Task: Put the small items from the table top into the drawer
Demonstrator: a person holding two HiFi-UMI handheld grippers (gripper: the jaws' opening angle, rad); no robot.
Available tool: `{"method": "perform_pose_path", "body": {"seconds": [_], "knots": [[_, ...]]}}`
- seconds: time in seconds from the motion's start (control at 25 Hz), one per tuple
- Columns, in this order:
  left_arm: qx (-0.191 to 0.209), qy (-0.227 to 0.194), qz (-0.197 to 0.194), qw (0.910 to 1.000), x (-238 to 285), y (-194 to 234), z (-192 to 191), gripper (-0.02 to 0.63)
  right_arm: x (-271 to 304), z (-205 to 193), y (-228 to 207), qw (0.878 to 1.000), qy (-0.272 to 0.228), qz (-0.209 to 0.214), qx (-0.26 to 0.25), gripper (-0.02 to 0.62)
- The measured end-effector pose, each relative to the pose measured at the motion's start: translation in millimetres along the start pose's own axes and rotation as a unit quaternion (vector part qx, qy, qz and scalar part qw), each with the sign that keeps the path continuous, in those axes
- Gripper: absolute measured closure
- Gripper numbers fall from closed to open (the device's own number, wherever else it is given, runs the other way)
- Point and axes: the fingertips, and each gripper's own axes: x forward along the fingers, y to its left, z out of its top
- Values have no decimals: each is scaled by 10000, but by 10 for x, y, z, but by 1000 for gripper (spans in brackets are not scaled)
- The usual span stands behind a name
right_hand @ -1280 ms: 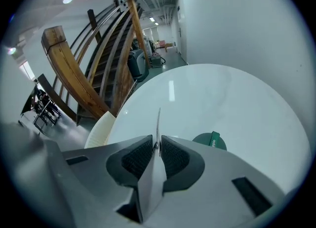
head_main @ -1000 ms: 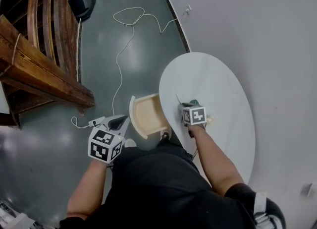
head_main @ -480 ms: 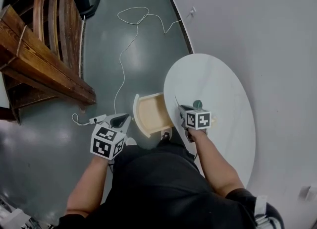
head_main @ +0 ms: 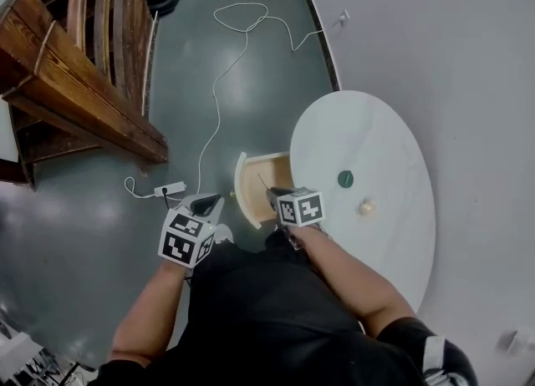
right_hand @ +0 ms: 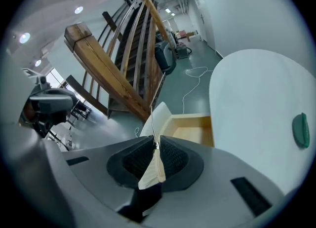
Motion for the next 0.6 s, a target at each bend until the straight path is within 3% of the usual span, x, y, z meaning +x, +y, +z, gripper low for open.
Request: {"method": "perform_pose_path", "body": {"seconds": [0.48,0.6], "knots": [[-448,89,379,9982,-100,203,-240,592,1008,-272,-385,9936,806,-697,371,555],[-304,207,565,9977,-145,221,-304,592,1187,-310,-464,9920,920,-714,493,555]]}}
